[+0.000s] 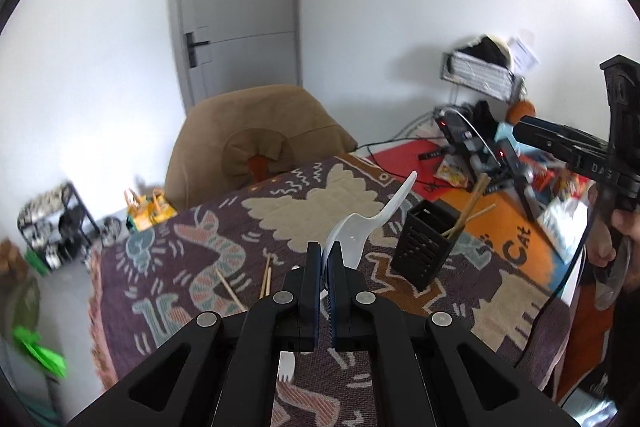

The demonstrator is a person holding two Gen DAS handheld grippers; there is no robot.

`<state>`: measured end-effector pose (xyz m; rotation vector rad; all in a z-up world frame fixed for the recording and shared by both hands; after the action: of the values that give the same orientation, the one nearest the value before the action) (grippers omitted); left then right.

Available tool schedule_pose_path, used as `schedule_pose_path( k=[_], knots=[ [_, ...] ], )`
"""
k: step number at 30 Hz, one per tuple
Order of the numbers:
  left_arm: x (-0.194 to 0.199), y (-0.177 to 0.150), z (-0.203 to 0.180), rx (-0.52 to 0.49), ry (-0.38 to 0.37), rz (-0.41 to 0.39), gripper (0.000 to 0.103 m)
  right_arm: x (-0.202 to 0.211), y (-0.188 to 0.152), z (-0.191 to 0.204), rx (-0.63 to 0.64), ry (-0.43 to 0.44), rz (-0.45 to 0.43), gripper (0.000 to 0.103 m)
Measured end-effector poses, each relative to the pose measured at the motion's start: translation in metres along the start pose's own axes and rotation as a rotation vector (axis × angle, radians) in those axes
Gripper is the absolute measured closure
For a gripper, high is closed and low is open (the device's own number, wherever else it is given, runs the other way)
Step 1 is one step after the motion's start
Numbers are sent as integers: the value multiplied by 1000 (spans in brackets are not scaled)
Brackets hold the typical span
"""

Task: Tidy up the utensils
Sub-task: 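Lower the spoon into the black holder and open the left gripper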

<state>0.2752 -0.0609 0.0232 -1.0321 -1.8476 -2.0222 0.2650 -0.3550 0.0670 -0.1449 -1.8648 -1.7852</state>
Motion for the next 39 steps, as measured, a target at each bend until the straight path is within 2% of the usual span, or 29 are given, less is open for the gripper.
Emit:
schedule_pose_path(
  k=[1, 3, 8, 15, 20, 24, 30, 39],
  knots=[
    [-1, 4, -4, -22, 0, 7, 101, 3, -4, -3, -11, -1, -7, 36],
    [-3, 14, -15, -89, 29, 12, 101, 8, -14, -10, -34, -11, -12, 33],
    [-16, 30, -39, -212, 57, 66, 101, 12, -41, -29, -94, -25, 19, 33],
    [-38, 36, -69, -373, 87, 205, 101, 16, -88, -64, -246, -31, 32, 33],
    [-56, 43, -86, -465, 129, 281, 101, 15, -119, -87, -363, -27, 39, 32],
    [-71, 44, -102, -549, 161, 333, 101, 14, -133, -97, -410, -23, 36, 32],
    [-90, 48, -121, -622, 192, 387, 101, 13, -150, -103, -450, -5, 33, 32],
    [-116, 55, -145, -638, 196, 415, 100, 5, -167, -107, -500, 33, 48, 32]
  ],
)
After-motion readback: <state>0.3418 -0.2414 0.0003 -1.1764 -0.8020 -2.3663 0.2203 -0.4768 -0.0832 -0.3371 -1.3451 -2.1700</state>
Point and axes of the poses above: each gripper's, at about its wrist camera, not at the fingertips, and x roughly against the way its jaws point, z to its left, y to its top, the point moved 2 cm from there along -x, roughly the way its jaws point, and after that the axes turned 4 degrees about x, right-handed, at the moved point
